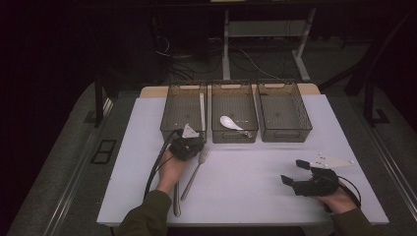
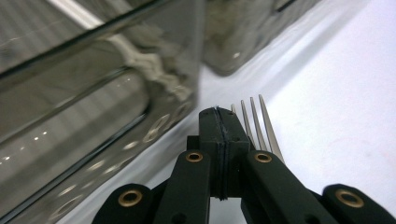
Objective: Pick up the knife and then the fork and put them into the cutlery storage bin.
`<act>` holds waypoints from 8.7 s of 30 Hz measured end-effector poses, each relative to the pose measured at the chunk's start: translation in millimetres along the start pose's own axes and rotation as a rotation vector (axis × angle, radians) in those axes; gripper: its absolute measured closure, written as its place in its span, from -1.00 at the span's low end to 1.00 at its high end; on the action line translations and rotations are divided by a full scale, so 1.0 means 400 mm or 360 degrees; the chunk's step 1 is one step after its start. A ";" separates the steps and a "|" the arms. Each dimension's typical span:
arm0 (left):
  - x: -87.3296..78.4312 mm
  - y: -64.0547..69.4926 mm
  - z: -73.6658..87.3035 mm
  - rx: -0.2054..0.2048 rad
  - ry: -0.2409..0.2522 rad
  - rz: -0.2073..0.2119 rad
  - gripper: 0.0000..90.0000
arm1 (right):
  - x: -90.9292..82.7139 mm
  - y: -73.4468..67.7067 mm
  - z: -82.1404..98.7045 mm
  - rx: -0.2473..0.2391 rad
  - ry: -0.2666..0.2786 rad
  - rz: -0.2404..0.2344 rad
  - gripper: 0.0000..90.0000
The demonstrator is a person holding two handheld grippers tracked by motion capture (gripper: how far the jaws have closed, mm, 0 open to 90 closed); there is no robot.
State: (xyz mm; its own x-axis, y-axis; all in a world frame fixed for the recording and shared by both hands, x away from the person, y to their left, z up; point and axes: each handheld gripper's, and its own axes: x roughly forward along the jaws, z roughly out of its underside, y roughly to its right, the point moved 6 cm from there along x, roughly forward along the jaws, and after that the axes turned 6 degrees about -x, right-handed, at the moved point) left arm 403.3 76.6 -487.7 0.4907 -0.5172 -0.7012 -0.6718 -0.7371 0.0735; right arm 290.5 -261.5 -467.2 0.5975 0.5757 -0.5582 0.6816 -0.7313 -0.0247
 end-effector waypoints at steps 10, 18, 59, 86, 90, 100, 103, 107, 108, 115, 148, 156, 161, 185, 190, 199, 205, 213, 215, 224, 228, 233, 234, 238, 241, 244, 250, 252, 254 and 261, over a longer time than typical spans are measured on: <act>0.037 0.093 -0.020 0.0082 -0.0027 0.0167 0.97 | 0.000 -0.001 -0.001 -0.0001 0.0002 -0.0004 -0.62; 0.057 0.189 -0.032 0.0155 -0.0034 0.0328 0.97 | 0.000 -0.002 -0.001 -0.0006 0.0003 -0.0005 -0.62; -0.125 0.156 0.075 0.0209 -0.0014 0.0578 0.61 | 0.002 -0.001 0.001 -0.0008 -0.0010 -0.0002 -0.62; -0.075 0.183 0.102 0.0413 -0.0110 0.0488 0.85 | 0.003 -0.001 0.001 -0.0012 -0.0014 -0.0001 -0.62; -0.075 0.186 0.102 0.0424 -0.0115 0.0484 0.87 | 0.002 -0.001 0.001 -0.0012 -0.0014 -0.0002 -0.62; -0.085 0.192 0.082 0.0386 -0.0085 0.0463 0.88 | 0.001 0.000 0.000 -0.0011 -0.0011 -0.0002 -0.62; -0.093 0.193 0.073 0.0377 -0.0068 0.0460 0.88 | 0.000 0.001 0.000 -0.0011 -0.0014 -0.0007 -0.62; -0.106 0.196 0.059 0.0357 -0.0028 0.0463 0.88 | -0.001 0.001 -0.001 0.0010 -0.0032 -0.0023 -0.61; -0.110 0.196 0.056 0.0355 -0.0019 0.0459 0.88 | -0.001 0.001 -0.002 0.0019 -0.0036 -0.0034 -0.62; -0.128 0.205 0.033 0.0332 0.0053 0.0476 0.88 | -0.015 -0.009 -0.029 0.0077 -0.0020 -0.0168 -0.66; -0.134 0.258 -0.020 0.0369 0.0168 0.0409 0.88 | 0.198 -0.161 -0.238 0.0236 0.0063 -0.0572 0.39; -0.138 0.258 -0.026 0.0391 0.0184 0.0384 0.87 | 0.203 -0.157 -0.250 0.0294 0.0143 -0.0600 0.79; -0.136 0.267 -0.029 0.0378 0.0219 0.0411 0.81 | 0.200 -0.151 -0.255 0.0315 0.0182 -0.0595 0.95; -0.221 0.170 0.067 0.0082 0.0252 0.0532 -0.04 | 0.027 0.060 -0.309 0.0292 0.0383 -0.0200 0.95; -0.239 0.145 0.092 0.0017 0.0257 0.0514 -0.13 | -0.031 0.136 -0.317 0.0316 0.0432 -0.0061 0.95; -0.257 0.107 0.126 -0.0039 0.0246 0.0474 -0.32 | -0.113 0.277 -0.336 0.0362 0.0450 0.0181 0.95; -0.250 0.109 0.128 -0.0033 0.0230 0.0470 -0.43 | -0.130 0.354 -0.340 0.0377 0.0396 0.0287 0.95; -0.243 0.112 0.130 -0.0027 0.0209 0.0479 -0.49 | -0.058 0.409 -0.338 0.0369 0.0218 0.0318 0.95; -0.243 0.113 0.130 -0.0024 0.0210 0.0477 -0.52 | -0.033 0.413 -0.335 0.0380 0.0176 0.0302 0.95; -0.241 0.112 0.130 -0.0013 0.0206 0.0478 -0.57 | 0.046 0.427 -0.309 0.0389 -0.0021 0.0243 0.95; -0.240 0.114 0.130 -0.0019 0.0206 0.0486 -0.57 | 0.072 0.428 -0.300 0.0382 -0.0092 0.0219 0.95; -0.240 0.113 0.129 -0.0017 0.0205 0.0496 -0.57 | 0.104 0.436 -0.305 0.0412 -0.0093 0.0187 0.92; -0.240 0.113 0.129 -0.0019 0.0204 0.0495 -0.57 | 0.115 0.442 -0.309 0.0392 -0.0099 0.0215 0.86; -0.241 0.113 0.128 -0.0020 0.0212 0.0498 -0.58 | 0.154 0.468 -0.339 0.0325 -0.0107 0.0387 0.06; -0.243 0.110 0.127 -0.0020 0.0217 0.0498 -0.59 | 0.161 0.476 -0.362 0.0287 -0.0081 0.0432 -0.08; -0.243 0.108 0.127 -0.0021 0.0219 0.0503 -0.59 | 0.161 0.474 -0.371 0.0261 -0.0056 0.0445 -0.14; -0.243 0.109 0.127 -0.0015 0.0225 0.0493 -0.61 | 0.158 0.459 -0.359 0.0291 -0.0049 0.0378 -0.23; -0.242 0.108 0.127 -0.0011 0.0221 0.0491 -0.62 | 0.152 0.450 -0.356 0.0303 -0.0029 0.0345 -0.26; -0.242 0.108 0.127 -0.0012 0.0222 0.0488 -0.63 | 0.147 0.439 -0.351 0.0290 -0.0025 0.0318 -0.27; -0.241 0.108 0.127 -0.0005 0.0229 0.0473 -0.65 | 0.122 0.381 -0.334 0.0224 -0.0005 0.0223 -0.34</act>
State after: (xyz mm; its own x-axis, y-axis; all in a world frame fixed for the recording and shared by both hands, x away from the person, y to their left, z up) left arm 298.6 116.8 -453.1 0.3471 -0.7656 -0.5416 -0.7956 -0.5461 0.2622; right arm 479.9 -296.0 -387.6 0.6810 0.4637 -0.5667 0.5259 -0.8483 -0.0621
